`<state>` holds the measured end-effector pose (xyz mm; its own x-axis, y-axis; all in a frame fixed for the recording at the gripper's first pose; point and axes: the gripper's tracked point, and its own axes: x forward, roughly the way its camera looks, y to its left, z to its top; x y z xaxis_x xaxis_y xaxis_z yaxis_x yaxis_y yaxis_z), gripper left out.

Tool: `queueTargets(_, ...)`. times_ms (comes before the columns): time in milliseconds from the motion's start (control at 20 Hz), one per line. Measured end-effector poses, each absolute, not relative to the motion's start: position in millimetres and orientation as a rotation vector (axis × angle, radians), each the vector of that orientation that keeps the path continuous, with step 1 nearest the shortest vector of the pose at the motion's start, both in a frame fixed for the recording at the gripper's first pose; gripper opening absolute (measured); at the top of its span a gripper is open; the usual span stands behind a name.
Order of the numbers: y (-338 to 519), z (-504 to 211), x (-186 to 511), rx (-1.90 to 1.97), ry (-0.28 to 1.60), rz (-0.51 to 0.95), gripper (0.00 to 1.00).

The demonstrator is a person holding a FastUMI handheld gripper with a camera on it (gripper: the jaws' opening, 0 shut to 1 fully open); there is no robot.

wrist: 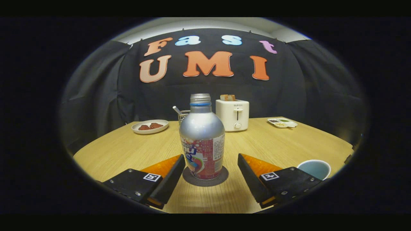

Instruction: Take the bottle from table, then pour the juice into the cup, finally place the bottle on the coaster

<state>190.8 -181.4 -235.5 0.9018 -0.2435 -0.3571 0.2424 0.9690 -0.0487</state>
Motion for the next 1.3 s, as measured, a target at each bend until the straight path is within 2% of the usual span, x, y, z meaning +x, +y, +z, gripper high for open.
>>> queueTargets(950, -120, -41, 45, -0.049, 0.070, -0.154, 0.97)
queueTargets(1300, -86, -19, 6, -0.063, 0.030, -0.124, 0.97)
